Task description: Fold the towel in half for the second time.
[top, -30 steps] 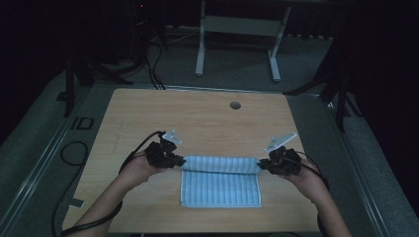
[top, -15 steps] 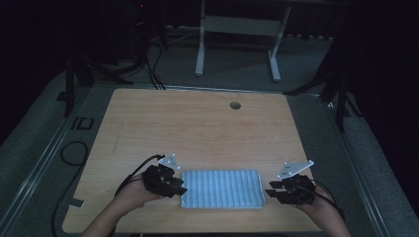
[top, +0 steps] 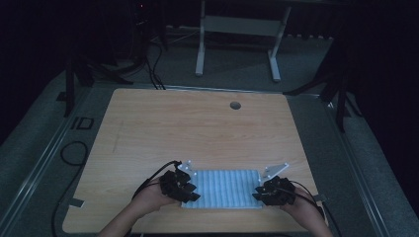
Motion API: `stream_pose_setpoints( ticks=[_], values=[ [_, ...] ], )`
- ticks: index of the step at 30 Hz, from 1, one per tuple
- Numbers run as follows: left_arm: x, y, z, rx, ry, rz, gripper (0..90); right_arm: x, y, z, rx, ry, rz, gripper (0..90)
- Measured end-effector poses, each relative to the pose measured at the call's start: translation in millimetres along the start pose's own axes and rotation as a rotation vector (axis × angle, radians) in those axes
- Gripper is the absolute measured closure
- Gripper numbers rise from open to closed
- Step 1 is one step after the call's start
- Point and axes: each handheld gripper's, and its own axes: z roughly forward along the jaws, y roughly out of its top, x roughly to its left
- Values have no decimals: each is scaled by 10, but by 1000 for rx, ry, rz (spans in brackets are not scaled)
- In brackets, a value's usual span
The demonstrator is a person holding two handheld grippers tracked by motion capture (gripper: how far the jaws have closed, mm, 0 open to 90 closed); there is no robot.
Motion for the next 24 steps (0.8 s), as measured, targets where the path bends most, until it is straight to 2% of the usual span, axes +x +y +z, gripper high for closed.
stream_pose_setpoints(
  ticks=[1,2,3,4,6,11,13,18,19,20,24],
  values=[
    [49,14,90,15,6,-17,599,-41,36,98,7,-3,5,725],
    [49,14,90,15,6,-17,599,-41,36,98,7,-3,5,725],
    [82,13,144,29,9,-31,599,-81,74,208,35,-17,13,702],
    [103,11,173,35,11,-34,599,-81,74,208,35,-17,13,702],
    [158,1,222,35,2,-53,598,-128,100,317,51,-19,17,702],
    [284,6,176,37,63,-52,598,-181,202,394,52,-24,11,701],
    [364,9,152,39,76,-66,597,-221,297,447,50,-25,10,696],
    [488,9,111,41,105,-67,597,-302,449,528,44,-35,12,683],
    [565,10,87,39,107,-82,597,-342,534,569,48,-40,15,671],
    [565,10,87,39,107,-82,597,-342,534,569,48,-40,15,671],
    [712,14,37,51,127,-81,597,-432,710,654,54,-47,15,637]
  ],
)
